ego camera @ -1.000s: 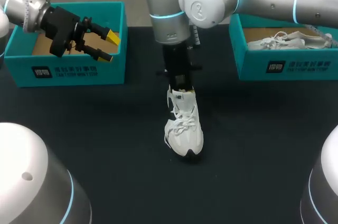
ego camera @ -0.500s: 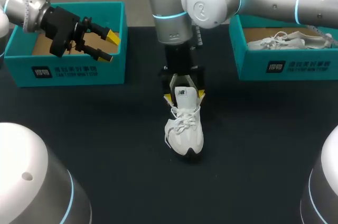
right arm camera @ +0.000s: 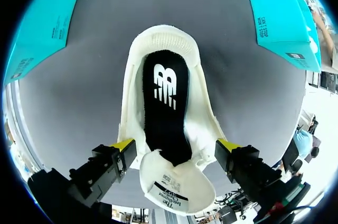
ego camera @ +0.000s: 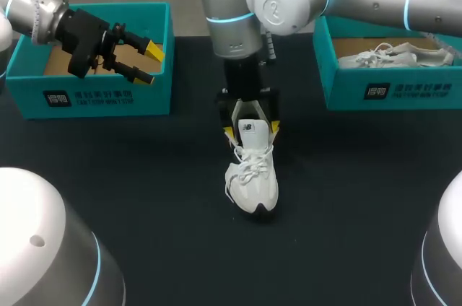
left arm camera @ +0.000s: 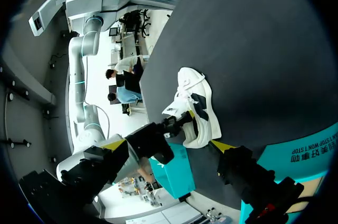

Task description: Take the shoe out of the shoebox, open the shoe tongue, remove and reinsert the insole, then place the shoe into the shoebox

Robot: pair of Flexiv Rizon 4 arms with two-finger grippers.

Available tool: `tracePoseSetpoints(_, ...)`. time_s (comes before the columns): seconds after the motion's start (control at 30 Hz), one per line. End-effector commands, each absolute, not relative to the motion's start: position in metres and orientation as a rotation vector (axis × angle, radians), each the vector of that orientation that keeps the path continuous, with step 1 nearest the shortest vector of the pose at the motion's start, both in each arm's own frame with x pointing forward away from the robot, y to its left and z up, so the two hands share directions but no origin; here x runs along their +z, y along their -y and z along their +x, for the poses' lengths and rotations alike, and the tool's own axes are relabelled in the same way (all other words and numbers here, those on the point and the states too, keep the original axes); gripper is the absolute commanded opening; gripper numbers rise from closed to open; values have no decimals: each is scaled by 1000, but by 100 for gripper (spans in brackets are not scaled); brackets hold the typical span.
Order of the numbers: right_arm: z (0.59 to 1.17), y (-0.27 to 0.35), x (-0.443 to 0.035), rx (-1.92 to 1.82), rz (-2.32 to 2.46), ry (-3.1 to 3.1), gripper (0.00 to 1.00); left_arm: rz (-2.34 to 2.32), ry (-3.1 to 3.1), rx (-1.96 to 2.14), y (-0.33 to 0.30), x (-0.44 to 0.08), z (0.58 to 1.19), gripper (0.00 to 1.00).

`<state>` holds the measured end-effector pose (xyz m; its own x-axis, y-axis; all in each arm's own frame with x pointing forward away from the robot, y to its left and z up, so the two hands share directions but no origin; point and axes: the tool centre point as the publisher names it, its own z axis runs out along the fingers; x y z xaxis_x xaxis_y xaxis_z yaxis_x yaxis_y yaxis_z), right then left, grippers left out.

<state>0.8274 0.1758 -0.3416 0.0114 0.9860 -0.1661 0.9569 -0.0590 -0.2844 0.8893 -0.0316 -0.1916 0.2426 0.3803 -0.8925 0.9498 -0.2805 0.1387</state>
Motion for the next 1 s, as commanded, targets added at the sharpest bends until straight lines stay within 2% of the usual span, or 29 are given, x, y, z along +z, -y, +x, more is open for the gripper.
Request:
tracePoseSetpoints(0.03, 820, -172, -343, 483, -2178, 2078, 100, 1801, -1223, -1003, 31, -192, 890, 100)
tracePoseSetpoints(0.47, 801, -168, -342, 497, -2205, 2043, 100, 1801, -1223, -1003, 31, -192, 890, 100)
tracePoseSetpoints(0.97, 759, -165, -318, 500, -2230, 2051, 100, 1801, -1223, -1003, 31, -192, 890, 100)
tracePoseSetpoints(1.0, 758, -166, -316, 489, -2237, 2051, 82, 1801, -1223, -1003, 31, -192, 890, 100)
